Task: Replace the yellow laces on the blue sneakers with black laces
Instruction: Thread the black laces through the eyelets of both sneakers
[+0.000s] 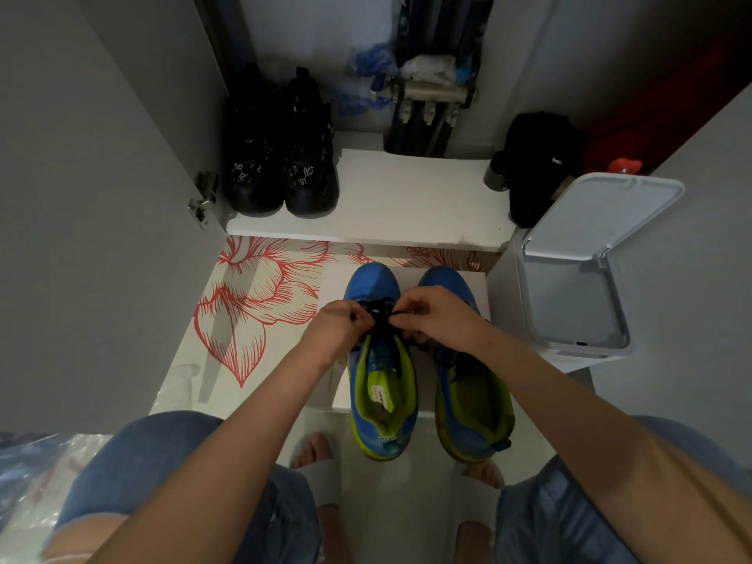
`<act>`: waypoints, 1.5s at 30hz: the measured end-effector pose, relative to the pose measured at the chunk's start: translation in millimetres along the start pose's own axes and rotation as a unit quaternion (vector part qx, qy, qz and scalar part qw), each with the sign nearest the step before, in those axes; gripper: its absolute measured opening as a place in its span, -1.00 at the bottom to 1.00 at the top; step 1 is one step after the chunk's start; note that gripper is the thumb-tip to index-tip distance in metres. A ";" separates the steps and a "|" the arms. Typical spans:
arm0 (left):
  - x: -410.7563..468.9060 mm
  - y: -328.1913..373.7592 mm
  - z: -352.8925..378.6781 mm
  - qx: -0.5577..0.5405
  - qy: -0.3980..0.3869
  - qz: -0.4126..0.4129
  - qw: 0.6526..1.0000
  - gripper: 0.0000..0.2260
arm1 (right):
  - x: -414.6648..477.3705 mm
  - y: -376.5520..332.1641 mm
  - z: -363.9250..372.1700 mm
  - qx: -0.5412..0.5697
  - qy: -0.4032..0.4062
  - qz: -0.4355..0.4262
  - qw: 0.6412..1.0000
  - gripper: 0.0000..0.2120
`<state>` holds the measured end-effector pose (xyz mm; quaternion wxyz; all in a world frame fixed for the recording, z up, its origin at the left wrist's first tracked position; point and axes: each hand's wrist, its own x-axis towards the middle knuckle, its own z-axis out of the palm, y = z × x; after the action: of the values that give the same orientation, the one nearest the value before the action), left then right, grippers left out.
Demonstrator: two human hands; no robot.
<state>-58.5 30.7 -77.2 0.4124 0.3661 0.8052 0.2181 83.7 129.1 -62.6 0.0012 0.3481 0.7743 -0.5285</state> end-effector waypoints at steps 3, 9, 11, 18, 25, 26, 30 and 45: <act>-0.7 -0.8 0.4 0.014 0.008 0.000 1.000 -0.80 | -2.8 1.6 -5.2 0.046 -0.021 0.022 0.998 -0.89; -5.5 2.8 -0.1 0.016 -0.001 -0.027 1.000 -0.79 | -5.3 -1.9 -24.3 -0.009 -0.119 0.024 0.993 -0.72; -4.5 4.2 0.0 -0.020 -0.017 -0.049 0.998 -0.78 | -5.1 -3.0 -26.6 -0.021 -0.105 0.021 0.994 -0.67; -3.1 4.9 -5.5 -0.266 -0.069 -0.157 0.948 -0.73 | -0.4 2.5 -17.5 -0.048 -0.080 0.048 0.995 -0.70; -8.7 0.6 -0.2 -0.110 -0.005 -0.003 0.994 -0.88 | 4.6 3.4 -10.7 -0.067 -0.051 0.039 0.996 -0.65; -8.2 0.2 -0.2 -0.151 -0.008 -0.026 0.988 -0.88 | 4.5 3.1 -9.8 -0.059 -0.039 0.036 0.997 -0.67; -6.6 2.7 0.9 -0.344 0.010 -0.166 0.924 -0.84 | 3.7 0.5 -3.6 -0.069 -0.037 0.005 0.997 -0.78; -8.5 0.4 -2.5 -0.173 0.013 -0.025 0.984 -0.88 | 0.3 -1.5 1.1 -0.124 -0.080 -0.048 0.988 -0.82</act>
<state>-57.1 24.3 -71.2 0.4648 0.2659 0.7693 0.3484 82.3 128.0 -62.0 0.0808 0.2641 0.8472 -0.4538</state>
